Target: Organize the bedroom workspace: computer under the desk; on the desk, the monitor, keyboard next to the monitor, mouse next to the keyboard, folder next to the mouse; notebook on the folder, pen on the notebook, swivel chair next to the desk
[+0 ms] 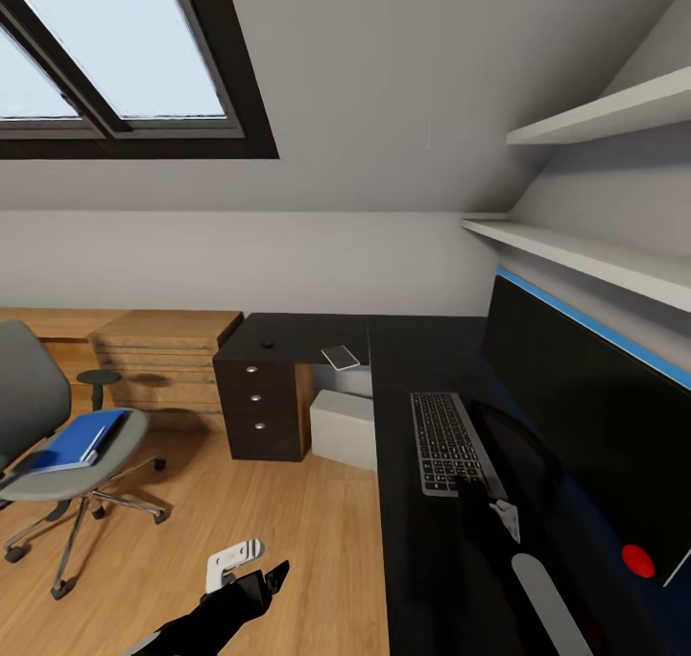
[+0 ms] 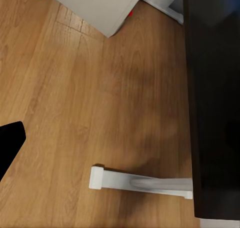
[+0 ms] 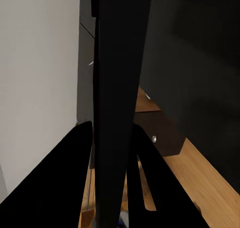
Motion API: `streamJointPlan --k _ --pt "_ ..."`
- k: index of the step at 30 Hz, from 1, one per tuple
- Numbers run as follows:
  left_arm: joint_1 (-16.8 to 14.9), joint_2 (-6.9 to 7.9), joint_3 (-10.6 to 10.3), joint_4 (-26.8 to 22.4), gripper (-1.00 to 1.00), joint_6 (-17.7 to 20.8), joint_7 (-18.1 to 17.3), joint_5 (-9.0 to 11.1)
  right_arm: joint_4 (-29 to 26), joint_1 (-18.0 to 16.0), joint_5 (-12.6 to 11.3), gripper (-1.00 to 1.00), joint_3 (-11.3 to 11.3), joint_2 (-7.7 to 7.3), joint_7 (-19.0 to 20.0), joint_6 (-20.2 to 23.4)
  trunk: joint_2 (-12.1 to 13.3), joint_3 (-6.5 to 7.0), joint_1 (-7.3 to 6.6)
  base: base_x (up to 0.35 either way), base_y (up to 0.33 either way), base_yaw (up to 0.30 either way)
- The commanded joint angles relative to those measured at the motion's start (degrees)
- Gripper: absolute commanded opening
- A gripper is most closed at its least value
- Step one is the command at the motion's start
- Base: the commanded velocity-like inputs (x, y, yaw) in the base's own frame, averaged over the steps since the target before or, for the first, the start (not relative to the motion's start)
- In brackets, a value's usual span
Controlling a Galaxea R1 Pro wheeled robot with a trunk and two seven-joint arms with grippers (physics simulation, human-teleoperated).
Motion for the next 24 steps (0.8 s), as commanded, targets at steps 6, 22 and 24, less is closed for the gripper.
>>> streamJointPlan --k 6,22,24 --pt "-0.01 -0.12 -0.1 -0.27 1.0 0.24 0.5 0.56 -0.11 -0.03 -0.41 -1.0 -0.18 0.05 -0.23 0.31 -0.06 -0.07 0.01 0.0 0.0 0.0" --pt "-0.01 -0.25 -0.18 -0.36 1.0 0.19 0.5 0.55 -0.2 -0.03 -0.41 -1.0 -0.18 0.05 -0.23 0.33 -2.47 -1.15 1.33 0.0 0.0 0.0" --pt "-0.01 -0.23 -0.14 -0.36 1.0 0.19 0.5 0.55 -0.2 -0.03 -0.41 -1.0 -0.18 0.05 -0.23 0.34 -3.27 -1.51 1.77 0.0 0.0 0.0"
